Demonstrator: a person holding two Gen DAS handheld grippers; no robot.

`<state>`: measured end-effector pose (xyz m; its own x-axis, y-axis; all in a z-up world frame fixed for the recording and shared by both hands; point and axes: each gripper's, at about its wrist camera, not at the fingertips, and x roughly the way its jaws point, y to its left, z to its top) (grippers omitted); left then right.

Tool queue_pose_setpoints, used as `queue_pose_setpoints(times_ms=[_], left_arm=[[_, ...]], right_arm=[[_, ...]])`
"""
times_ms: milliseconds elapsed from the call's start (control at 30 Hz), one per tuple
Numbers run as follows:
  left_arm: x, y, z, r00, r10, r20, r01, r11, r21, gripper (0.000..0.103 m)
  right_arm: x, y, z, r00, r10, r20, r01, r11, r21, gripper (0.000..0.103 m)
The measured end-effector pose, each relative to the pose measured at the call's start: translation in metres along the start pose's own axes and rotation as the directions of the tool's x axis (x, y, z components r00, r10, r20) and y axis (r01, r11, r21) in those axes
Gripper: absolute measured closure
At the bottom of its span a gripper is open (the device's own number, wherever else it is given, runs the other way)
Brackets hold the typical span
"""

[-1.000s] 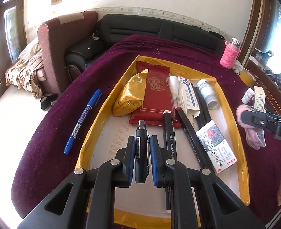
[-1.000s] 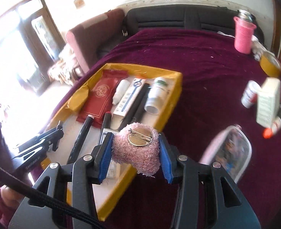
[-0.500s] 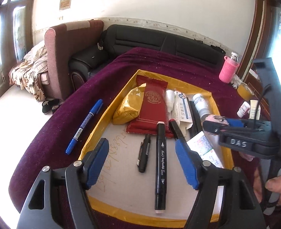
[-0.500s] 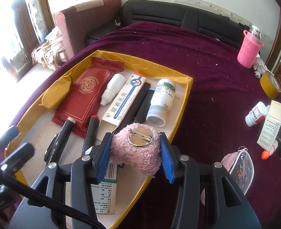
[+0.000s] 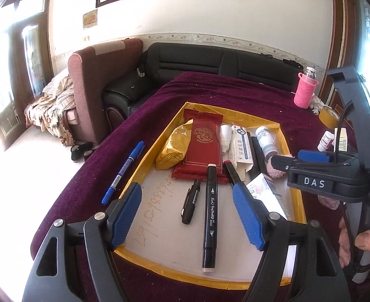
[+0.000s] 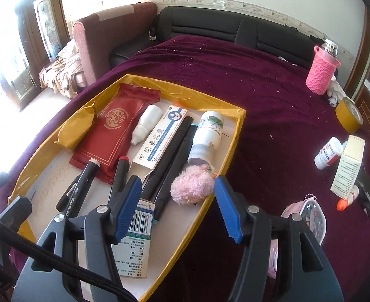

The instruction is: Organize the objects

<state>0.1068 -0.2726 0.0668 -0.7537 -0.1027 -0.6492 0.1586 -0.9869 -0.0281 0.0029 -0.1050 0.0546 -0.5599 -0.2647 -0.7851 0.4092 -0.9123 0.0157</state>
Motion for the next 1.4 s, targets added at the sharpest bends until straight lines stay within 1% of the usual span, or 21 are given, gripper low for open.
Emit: queue_pose_setpoints(times_ms=[133, 333, 467, 533, 600, 633, 700, 800, 833, 867, 900, 967, 1033, 1067, 1100, 1200, 1267, 1400], left_arm=[[-0.004, -0.009, -0.001, 1.000, 0.022, 0.001, -0.022, 0.999, 0.029, 0.033], [-0.011, -0.029, -0.001, 1.000, 0.021, -0.006, -0.020, 0.997, 0.071, 0.033], [-0.019, -0.046, 0.002, 0.999, -0.037, -0.008, 0.038, 0.996, 0.086, 0.033], [-0.024, -0.055, 0.003, 0.996, -0.094, -0.008, 0.094, 0.992, 0.084, 0.033], [-0.026, -0.065, 0.003, 0.990, -0.138, -0.010, 0.138, 0.986, 0.088, 0.033], [-0.026, -0.071, 0.003, 0.988, -0.156, -0.012, 0.157, 0.983, 0.092, 0.033], [-0.025, -0.084, 0.002, 0.981, -0.193, -0.025, 0.195, 0.975, 0.104, 0.033], [-0.022, -0.099, 0.001, 0.969, -0.241, -0.050, 0.245, 0.963, 0.113, 0.033], [-0.021, -0.104, 0.001, 0.964, -0.259, -0.060, 0.265, 0.957, 0.115, 0.033], [-0.021, -0.109, 0.000, 0.959, -0.276, -0.072, 0.283, 0.952, 0.117, 0.033], [-0.021, -0.115, 0.000, 0.952, -0.294, -0.083, 0.302, 0.946, 0.121, 0.033], [-0.024, -0.122, -0.001, 0.947, -0.309, -0.089, 0.319, 0.939, 0.129, 0.033], [-0.026, -0.129, -0.001, 0.946, -0.309, -0.092, 0.320, 0.936, 0.145, 0.033], [-0.027, -0.132, -0.002, 0.947, -0.309, -0.092, 0.320, 0.935, 0.151, 0.033], [-0.028, -0.135, -0.002, 0.947, -0.308, -0.093, 0.320, 0.935, 0.156, 0.033], [-0.029, -0.139, -0.002, 0.949, -0.299, -0.099, 0.311, 0.936, 0.163, 0.033], [-0.027, -0.140, -0.002, 0.947, -0.303, -0.110, 0.317, 0.935, 0.156, 0.033], [-0.023, -0.142, -0.003, 0.938, -0.321, -0.134, 0.338, 0.931, 0.136, 0.033]], right_arm=[[-0.006, -0.009, -0.004, 1.000, 0.021, 0.007, -0.021, 0.999, 0.035, 0.043], [-0.018, -0.035, -0.015, 0.999, 0.039, 0.028, -0.041, 0.995, 0.089, 0.043], [-0.033, -0.071, -0.026, 0.998, 0.004, 0.057, -0.013, 0.988, 0.156, 0.043], [-0.044, -0.106, -0.035, 0.997, -0.025, 0.073, 0.008, 0.972, 0.235, 0.044], [-0.052, -0.141, -0.044, 0.996, -0.046, 0.078, 0.020, 0.949, 0.315, 0.044], [-0.057, -0.162, -0.050, 0.995, -0.068, 0.076, 0.036, 0.931, 0.363, 0.044], [-0.065, -0.203, -0.062, 0.992, -0.109, 0.064, 0.068, 0.891, 0.449, 0.044], [-0.073, -0.263, -0.078, 0.986, -0.160, 0.043, 0.108, 0.815, 0.569, 0.044], [-0.075, -0.275, -0.081, 0.985, -0.166, 0.039, 0.111, 0.797, 0.593, 0.044], [-0.076, -0.285, -0.083, 0.985, -0.169, 0.036, 0.113, 0.787, 0.607, 0.044], [-0.076, -0.291, -0.083, 0.985, -0.170, 0.031, 0.116, 0.785, 0.609, 0.044], [-0.070, -0.294, -0.078, 0.987, -0.156, 0.026, 0.111, 0.803, 0.585, 0.044], [-0.062, -0.289, -0.070, 0.990, -0.142, 0.022, 0.107, 0.829, 0.549, 0.044], [-0.053, -0.286, -0.064, 0.990, -0.144, 0.004, 0.120, 0.840, 0.529, 0.044], [-0.047, -0.287, -0.063, 0.989, -0.147, -0.010, 0.131, 0.843, 0.522, 0.044], [-0.024, -0.288, -0.056, 0.980, -0.183, -0.071, 0.194, 0.836, 0.513, 0.044], [-0.016, -0.289, -0.055, 0.971, -0.218, -0.103, 0.240, 0.828, 0.506, 0.044], [-0.008, -0.290, -0.047, 0.964, -0.239, -0.114, 0.263, 0.824, 0.502, 0.044]])
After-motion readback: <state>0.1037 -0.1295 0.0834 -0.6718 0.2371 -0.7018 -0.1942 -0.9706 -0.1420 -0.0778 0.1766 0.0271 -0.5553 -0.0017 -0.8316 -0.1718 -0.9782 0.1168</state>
